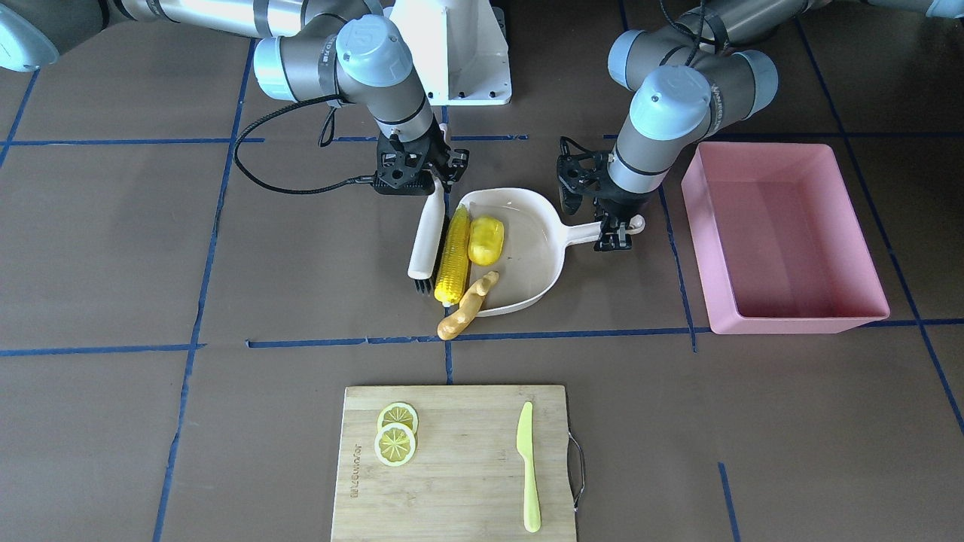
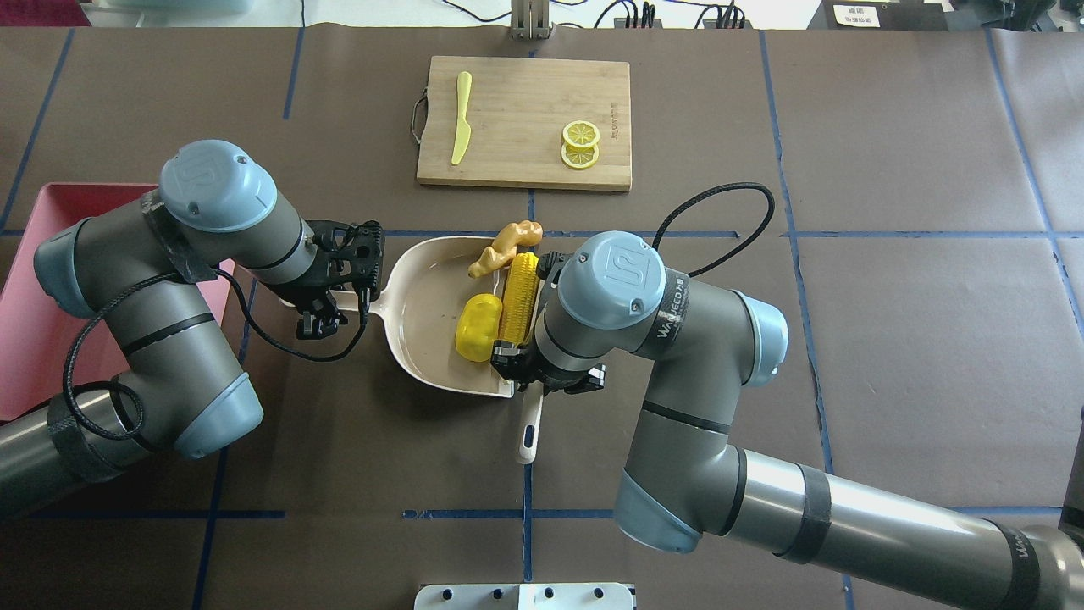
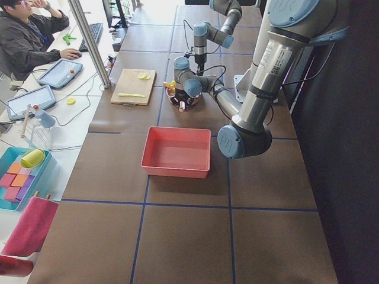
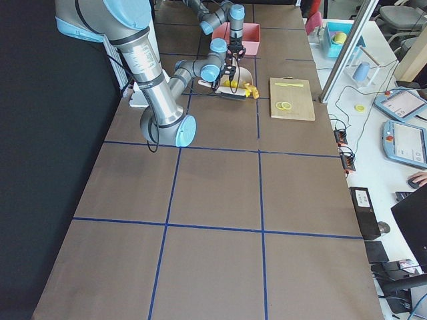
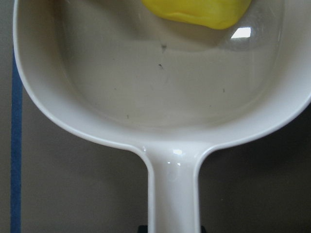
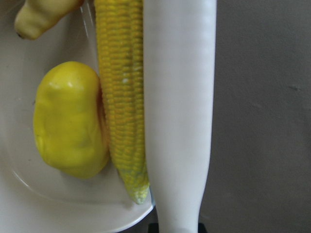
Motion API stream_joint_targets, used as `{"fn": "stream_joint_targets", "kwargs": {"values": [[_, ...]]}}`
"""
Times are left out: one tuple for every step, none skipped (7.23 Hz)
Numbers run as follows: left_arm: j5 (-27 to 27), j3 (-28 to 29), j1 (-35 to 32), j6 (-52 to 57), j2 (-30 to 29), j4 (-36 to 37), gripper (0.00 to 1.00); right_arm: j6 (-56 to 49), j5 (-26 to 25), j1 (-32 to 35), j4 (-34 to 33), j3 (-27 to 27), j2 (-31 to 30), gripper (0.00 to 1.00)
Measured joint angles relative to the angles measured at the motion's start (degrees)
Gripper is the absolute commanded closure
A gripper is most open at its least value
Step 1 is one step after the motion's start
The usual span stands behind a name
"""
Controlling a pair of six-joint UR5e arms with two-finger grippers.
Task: Sweep and dump trash into bin
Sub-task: 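Sweep the corn, potato and ginger into the dustpan with the right-held brush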
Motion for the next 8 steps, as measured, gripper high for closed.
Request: {"fn": "stream_joint_targets", "kwargs": {"values": [[0.0,-0.04,-0.01,-0.04,-0.02,0.02,1.0,-0.02,-0.01,-0.03,-0.02,-1.1,1.08,1.0],[-0.01,-0.05,-0.04,-0.06,-0.03,0.03,1.0,-0.03,-0.01,-0.12,-0.02,-1.86,1.96,1.0],[-0.02,-0.06,-0.07,-0.07,-0.03,0.03,1.0,-0.02,-0.03,-0.3,-0.03,-2.24,2.71,1.0],[-0.06,-0.08,-0.07,-0.09,-0.03,0.04,1.0,0.05,-0.09,-0.58,-0.03,-2.78,3.71,1.0],[-0.06,-0.1,-0.08,-0.13,-0.03,0.04,1.0,0.1,-0.15,-0.78,-0.03,-3.54,4.82,1.0],[-0.03,-0.1,-0.08,-0.17,-0.03,0.04,1.0,0.13,-0.17,-0.94,-0.03,-4.06,5.64,1.0],[-0.02,-0.1,-0.07,-0.25,-0.03,0.04,1.0,0.14,-0.2,-1.1,-0.01,-4.28,6.18,1.0],[-0.02,-0.1,-0.03,-0.37,-0.03,0.04,1.0,0.13,-0.24,-1.23,0.03,-4.35,6.56,1.0]]}}
